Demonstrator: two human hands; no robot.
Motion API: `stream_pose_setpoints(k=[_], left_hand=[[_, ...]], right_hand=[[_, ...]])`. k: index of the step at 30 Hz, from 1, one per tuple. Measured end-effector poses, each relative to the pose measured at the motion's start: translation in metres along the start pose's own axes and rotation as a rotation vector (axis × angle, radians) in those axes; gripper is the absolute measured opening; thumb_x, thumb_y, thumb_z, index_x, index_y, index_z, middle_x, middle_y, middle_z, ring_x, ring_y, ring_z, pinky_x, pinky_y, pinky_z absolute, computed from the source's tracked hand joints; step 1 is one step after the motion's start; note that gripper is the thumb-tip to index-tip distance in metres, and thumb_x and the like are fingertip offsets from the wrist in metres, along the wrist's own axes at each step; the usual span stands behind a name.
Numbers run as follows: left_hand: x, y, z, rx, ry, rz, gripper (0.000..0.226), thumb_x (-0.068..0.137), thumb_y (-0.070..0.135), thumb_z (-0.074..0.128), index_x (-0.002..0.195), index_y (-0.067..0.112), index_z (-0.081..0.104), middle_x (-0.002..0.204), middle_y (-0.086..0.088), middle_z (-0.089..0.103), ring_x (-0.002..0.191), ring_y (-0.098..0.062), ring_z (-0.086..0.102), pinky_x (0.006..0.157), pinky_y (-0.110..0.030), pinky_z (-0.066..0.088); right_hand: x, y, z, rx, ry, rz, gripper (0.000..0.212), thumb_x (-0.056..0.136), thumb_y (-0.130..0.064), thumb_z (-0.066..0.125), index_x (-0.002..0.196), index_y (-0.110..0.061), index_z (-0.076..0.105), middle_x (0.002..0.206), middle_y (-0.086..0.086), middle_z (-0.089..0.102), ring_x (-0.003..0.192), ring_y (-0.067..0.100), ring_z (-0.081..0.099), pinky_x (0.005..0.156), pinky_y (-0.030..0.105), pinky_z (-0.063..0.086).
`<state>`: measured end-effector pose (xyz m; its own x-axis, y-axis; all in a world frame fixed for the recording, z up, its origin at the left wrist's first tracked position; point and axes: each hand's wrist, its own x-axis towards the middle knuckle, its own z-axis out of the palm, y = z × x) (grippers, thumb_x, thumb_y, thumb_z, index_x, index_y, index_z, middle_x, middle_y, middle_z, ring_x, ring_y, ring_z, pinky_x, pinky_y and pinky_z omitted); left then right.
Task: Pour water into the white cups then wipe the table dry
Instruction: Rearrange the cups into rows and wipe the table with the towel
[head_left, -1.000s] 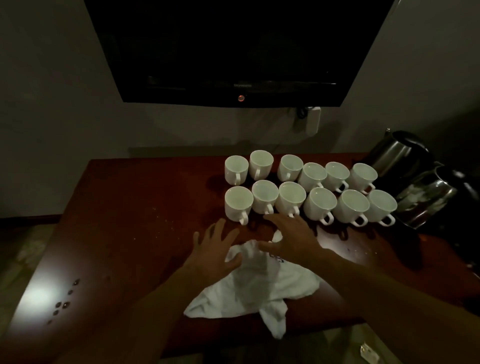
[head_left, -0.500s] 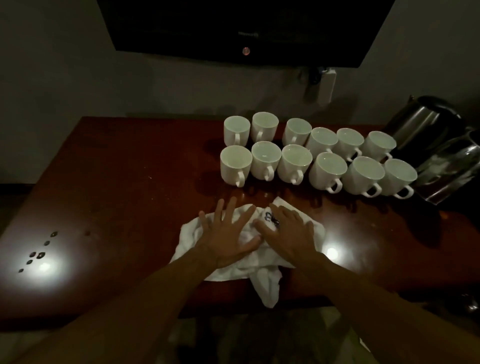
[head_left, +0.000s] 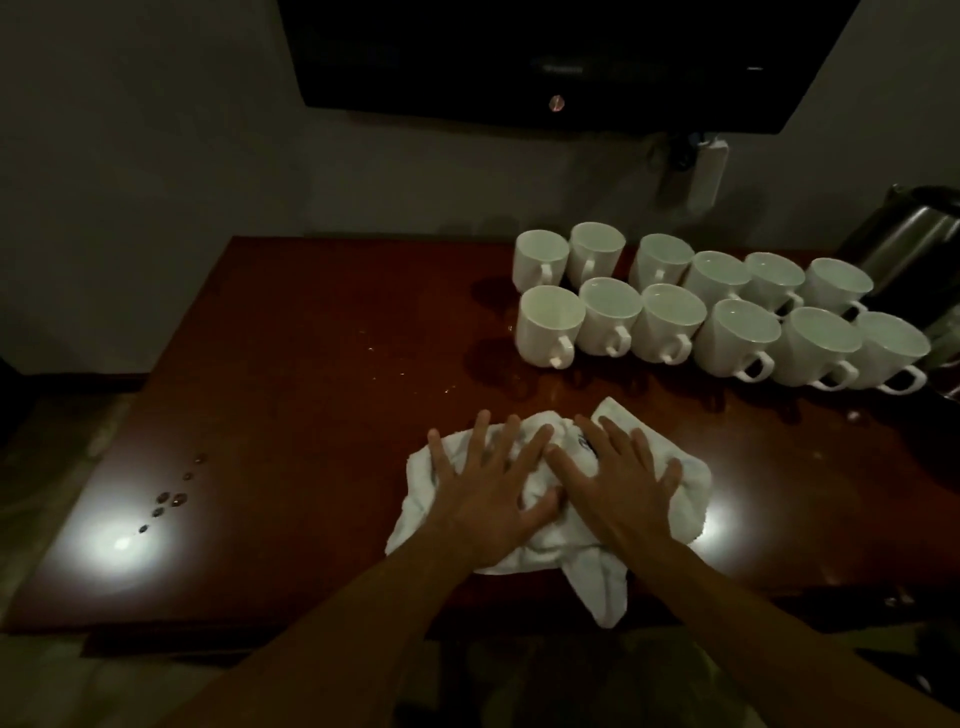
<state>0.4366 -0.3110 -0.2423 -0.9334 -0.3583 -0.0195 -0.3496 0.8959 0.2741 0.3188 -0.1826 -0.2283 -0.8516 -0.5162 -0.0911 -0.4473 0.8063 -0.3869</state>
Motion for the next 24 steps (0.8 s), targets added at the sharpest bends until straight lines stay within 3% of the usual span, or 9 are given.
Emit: stream_pose_setpoints(k=[7,12,24], left_hand=[[-0.043,-0.079,-0.020,0.035,0.002,-0.010,0.071,0.084,0.083,-0.002,0.144,0.056,-0.028,0.166,0.011,-0.014,0.150,-0.023,-0.023,0.105,-0.074,-0.019],[-0.056,-0.136,-0.034,0.064,0.014,-0.026,0.073,0.078,0.088,-0.011,0.143,0.059,-0.026,0.166,0.006,-0.014,0.149,-0.025,-0.025,0.106,-0.074,-0.016],[0.012,-0.200,-0.038,0.095,0.133,0.086,0.069,0.084,0.090,0.015,0.146,0.066,-0.005,0.167,-0.003,0.007,0.153,-0.026,-0.011,0.106,-0.076,-0.012]], right_hand=[[-0.026,-0.077,0.041,-0.072,0.009,-0.055,0.078,0.081,-0.086,0.030,0.149,-0.051,0.014,0.163,-0.012,0.018,0.153,0.023,0.002,0.115,0.067,-0.002],[-0.033,-0.138,0.064,-0.085,0.056,0.003,0.076,0.085,-0.082,0.026,0.152,-0.045,0.019,0.164,-0.010,0.018,0.153,0.025,0.002,0.114,0.069,-0.002],[0.013,-0.187,0.079,-0.027,0.135,0.158,0.070,0.090,-0.074,0.025,0.151,-0.040,0.030,0.164,-0.010,0.020,0.153,0.021,0.000,0.113,0.069,-0.007]])
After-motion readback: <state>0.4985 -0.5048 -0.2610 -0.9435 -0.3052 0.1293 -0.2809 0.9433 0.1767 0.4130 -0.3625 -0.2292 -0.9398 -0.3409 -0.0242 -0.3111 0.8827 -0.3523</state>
